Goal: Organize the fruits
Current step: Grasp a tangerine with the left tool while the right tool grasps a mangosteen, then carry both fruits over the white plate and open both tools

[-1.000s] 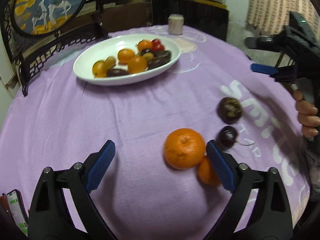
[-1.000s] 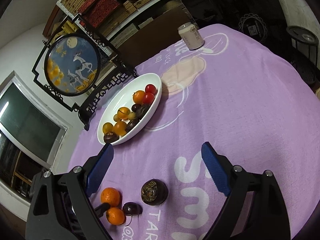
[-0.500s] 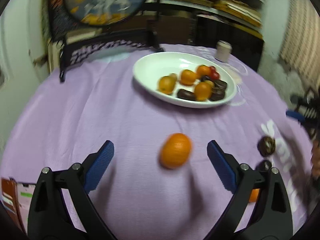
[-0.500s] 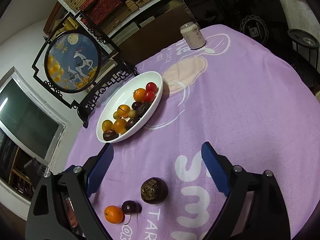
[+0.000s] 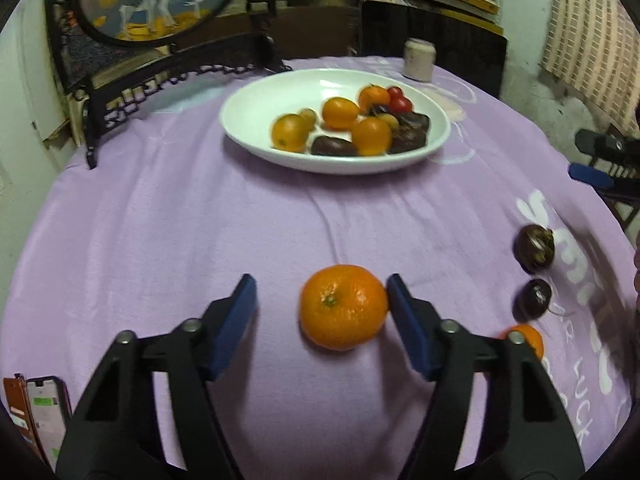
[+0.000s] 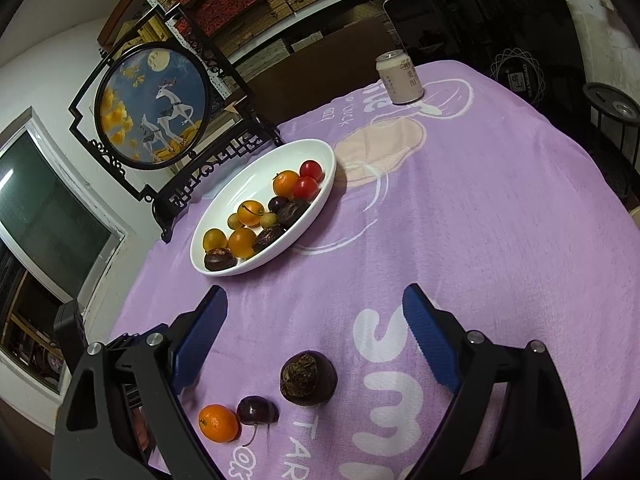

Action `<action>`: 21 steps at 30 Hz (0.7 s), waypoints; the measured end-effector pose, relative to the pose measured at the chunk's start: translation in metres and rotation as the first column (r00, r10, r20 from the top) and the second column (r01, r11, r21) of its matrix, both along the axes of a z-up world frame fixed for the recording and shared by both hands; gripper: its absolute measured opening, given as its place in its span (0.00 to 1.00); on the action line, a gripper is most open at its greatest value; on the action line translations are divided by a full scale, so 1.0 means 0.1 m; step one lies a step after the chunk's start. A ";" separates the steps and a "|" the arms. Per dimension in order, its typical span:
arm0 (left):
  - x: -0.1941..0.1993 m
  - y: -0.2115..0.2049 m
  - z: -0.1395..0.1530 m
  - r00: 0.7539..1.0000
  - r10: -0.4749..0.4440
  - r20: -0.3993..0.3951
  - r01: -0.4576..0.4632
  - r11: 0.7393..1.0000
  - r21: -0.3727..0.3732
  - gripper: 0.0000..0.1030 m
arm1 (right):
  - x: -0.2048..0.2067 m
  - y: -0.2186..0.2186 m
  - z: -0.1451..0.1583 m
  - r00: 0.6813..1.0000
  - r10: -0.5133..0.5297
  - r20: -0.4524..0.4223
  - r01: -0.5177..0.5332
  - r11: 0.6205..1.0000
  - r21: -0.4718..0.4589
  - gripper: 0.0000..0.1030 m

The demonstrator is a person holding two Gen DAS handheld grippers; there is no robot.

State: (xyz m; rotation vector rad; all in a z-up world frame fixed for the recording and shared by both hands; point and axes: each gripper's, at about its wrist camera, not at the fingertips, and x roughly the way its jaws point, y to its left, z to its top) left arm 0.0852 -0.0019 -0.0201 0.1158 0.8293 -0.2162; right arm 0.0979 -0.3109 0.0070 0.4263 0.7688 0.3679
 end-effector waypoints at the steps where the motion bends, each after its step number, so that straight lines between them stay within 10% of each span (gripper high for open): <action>1: -0.01 -0.03 -0.01 1.000 -0.011 -0.002 0.011 1.000 0.006 0.55 | 0.00 0.01 0.00 1.000 0.003 0.000 -0.003 1.000 -0.003 0.87; 9: -0.05 -0.15 -0.06 0.999 -0.048 -0.009 0.048 0.998 0.043 0.45 | -0.09 0.27 -0.05 0.994 0.108 -0.009 -0.108 0.990 -0.093 0.86; 21: 0.01 -0.16 -0.12 0.998 -0.040 -0.038 0.042 0.998 0.051 0.46 | -0.30 0.63 -0.37 0.982 0.178 -0.060 -0.188 0.922 -0.338 0.49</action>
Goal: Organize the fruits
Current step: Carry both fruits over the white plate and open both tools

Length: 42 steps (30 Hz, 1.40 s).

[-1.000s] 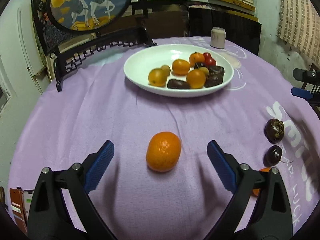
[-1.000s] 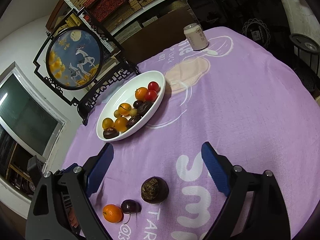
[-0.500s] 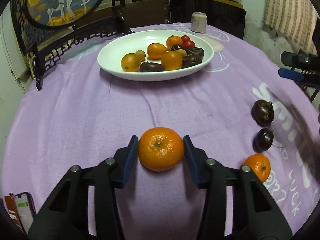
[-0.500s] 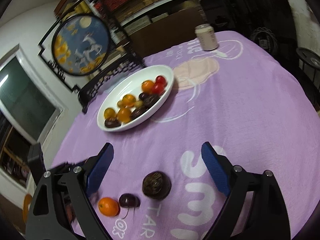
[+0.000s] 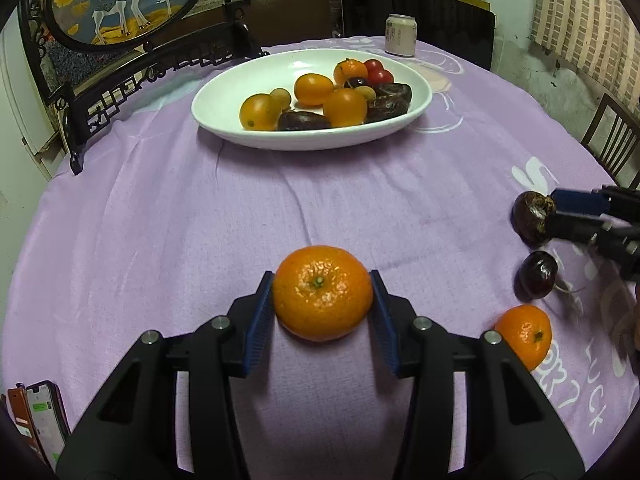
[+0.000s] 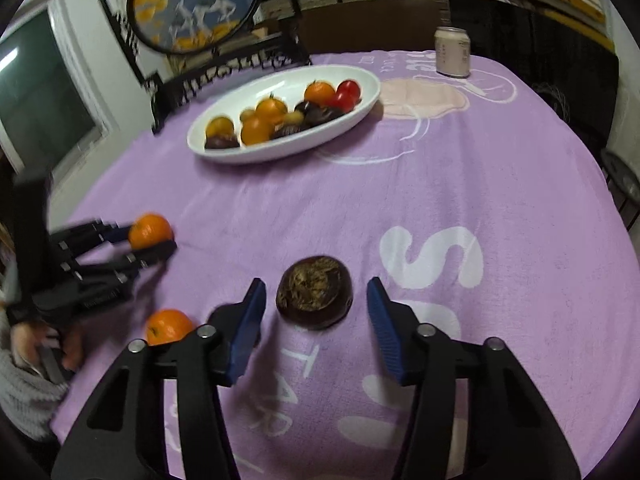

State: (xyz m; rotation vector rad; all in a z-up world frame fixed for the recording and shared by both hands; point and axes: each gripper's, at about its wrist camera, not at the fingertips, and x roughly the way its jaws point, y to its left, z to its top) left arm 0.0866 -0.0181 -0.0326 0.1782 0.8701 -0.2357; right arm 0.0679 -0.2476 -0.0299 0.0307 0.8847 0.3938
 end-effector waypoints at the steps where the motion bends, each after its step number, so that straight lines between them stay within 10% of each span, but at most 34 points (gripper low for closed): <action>1: 0.00 0.01 0.00 1.000 0.001 -0.002 -0.001 1.000 -0.003 0.46 | 0.00 0.03 -0.02 1.000 0.003 0.001 -0.003 1.000 -0.020 0.46; 10: 0.00 0.01 -0.02 1.000 0.001 -0.002 -0.001 1.000 -0.008 0.45 | -0.01 0.17 -0.09 0.999 0.011 0.043 -0.006 0.995 -0.104 0.43; 27: 0.08 0.25 0.23 0.995 0.083 0.056 -0.078 0.993 -0.084 0.45 | 0.09 -0.07 0.03 0.998 -0.051 0.023 0.050 0.998 0.049 0.42; 42: 1.33 0.44 0.67 0.978 0.195 0.070 -0.180 0.967 -0.180 0.45 | 0.97 0.46 0.67 0.997 0.015 0.079 -0.024 0.993 0.116 0.42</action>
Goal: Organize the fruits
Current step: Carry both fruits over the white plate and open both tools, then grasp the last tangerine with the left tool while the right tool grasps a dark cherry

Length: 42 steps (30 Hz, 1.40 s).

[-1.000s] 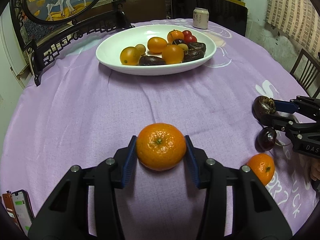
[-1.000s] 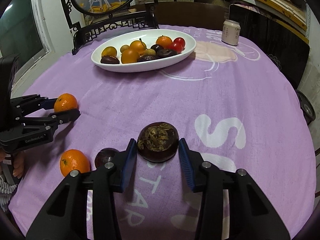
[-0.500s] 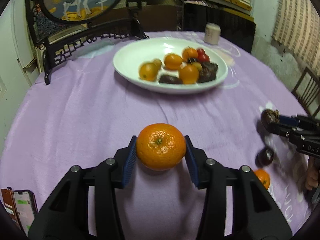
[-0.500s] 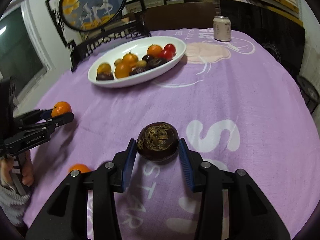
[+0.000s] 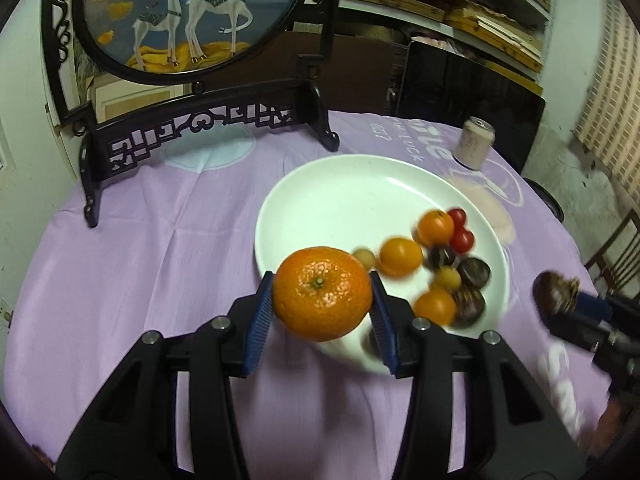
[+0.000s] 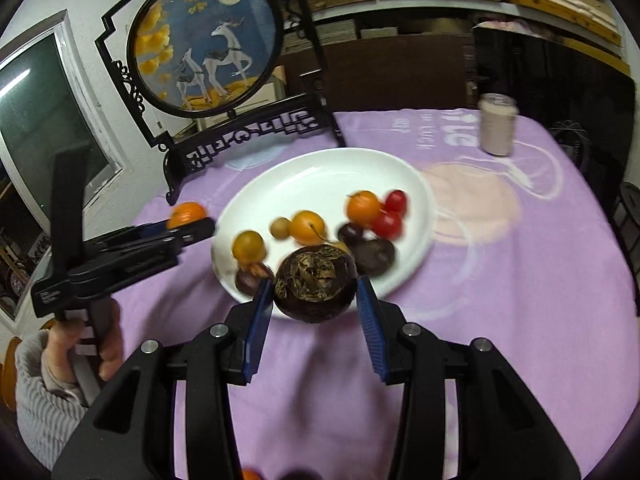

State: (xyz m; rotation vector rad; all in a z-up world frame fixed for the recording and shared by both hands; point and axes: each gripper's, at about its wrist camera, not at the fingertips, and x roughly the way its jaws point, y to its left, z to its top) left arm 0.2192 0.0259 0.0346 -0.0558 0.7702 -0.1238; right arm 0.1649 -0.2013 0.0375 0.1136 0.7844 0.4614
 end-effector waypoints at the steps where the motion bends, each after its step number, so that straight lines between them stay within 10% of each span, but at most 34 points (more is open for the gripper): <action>1: 0.10 0.01 -0.02 1.000 0.004 -0.005 -0.004 1.000 -0.006 0.45 | 0.10 0.09 -0.04 1.000 0.014 -0.012 -0.014 1.000 0.001 0.42; 11: 0.61 0.05 -0.27 0.997 -0.005 -0.071 0.001 0.998 -0.060 0.46 | 0.57 0.64 -0.26 0.994 0.093 -0.048 -0.097 0.992 -0.081 0.43; 24: 0.38 0.11 -0.07 1.000 0.017 -0.006 -0.017 0.997 -0.073 0.57 | 0.49 0.30 -0.20 0.997 0.042 -0.071 -0.041 0.999 0.016 0.44; 34: -0.44 -0.04 -0.14 0.999 -0.037 0.007 0.037 0.999 -0.011 0.65 | -0.12 -0.11 -0.11 0.999 0.000 -0.043 0.003 0.997 0.079 0.51; 42: -1.42 -0.46 -0.15 0.961 -0.268 0.074 0.266 0.963 0.032 0.77 | -0.62 -0.63 -0.30 0.994 -0.093 -0.053 0.099 0.987 0.124 0.65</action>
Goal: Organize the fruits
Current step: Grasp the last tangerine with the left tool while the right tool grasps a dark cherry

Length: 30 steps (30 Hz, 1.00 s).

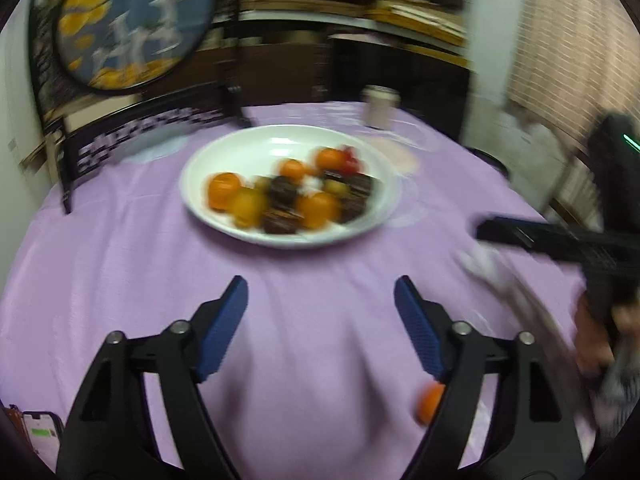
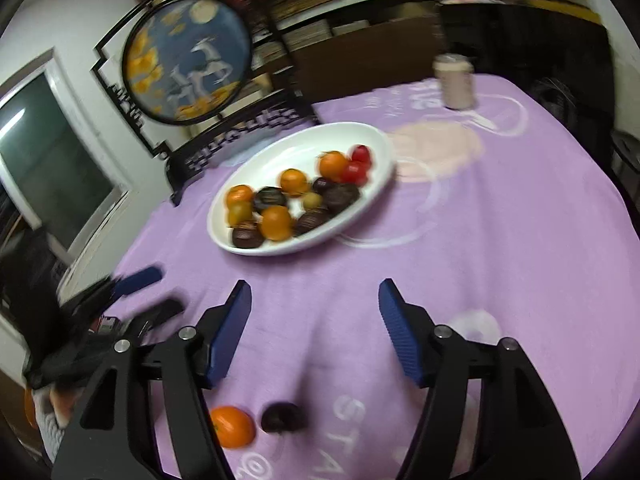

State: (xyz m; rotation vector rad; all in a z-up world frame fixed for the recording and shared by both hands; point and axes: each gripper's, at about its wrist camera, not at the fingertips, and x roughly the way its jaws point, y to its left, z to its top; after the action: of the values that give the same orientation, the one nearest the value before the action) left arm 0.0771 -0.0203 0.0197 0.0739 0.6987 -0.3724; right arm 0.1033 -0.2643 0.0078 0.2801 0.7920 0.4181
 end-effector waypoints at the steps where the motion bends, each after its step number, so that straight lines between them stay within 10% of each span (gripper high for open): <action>1: -0.12 -0.06 -0.02 0.999 -0.039 0.006 0.039 0.999 0.011 0.77 | 0.01 -0.06 -0.02 1.000 -0.017 -0.017 0.017 1.000 0.013 0.65; 19: -0.54 -0.62 -0.55 0.948 -0.279 -0.153 0.301 0.943 0.142 0.76 | 0.03 -0.19 -0.03 0.998 -0.053 -0.037 0.055 0.997 0.055 0.67; 30: -0.51 -0.62 -0.57 0.944 -0.280 -0.172 0.302 0.946 0.118 0.38 | 0.05 -0.16 -0.06 0.998 -0.046 -0.047 0.048 0.998 0.038 0.67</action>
State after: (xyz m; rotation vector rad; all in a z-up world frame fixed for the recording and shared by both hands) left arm 0.0266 -0.0822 -0.0372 0.2902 0.8698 -0.6169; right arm 0.1079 -0.2799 0.0015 0.3452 0.8212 0.3842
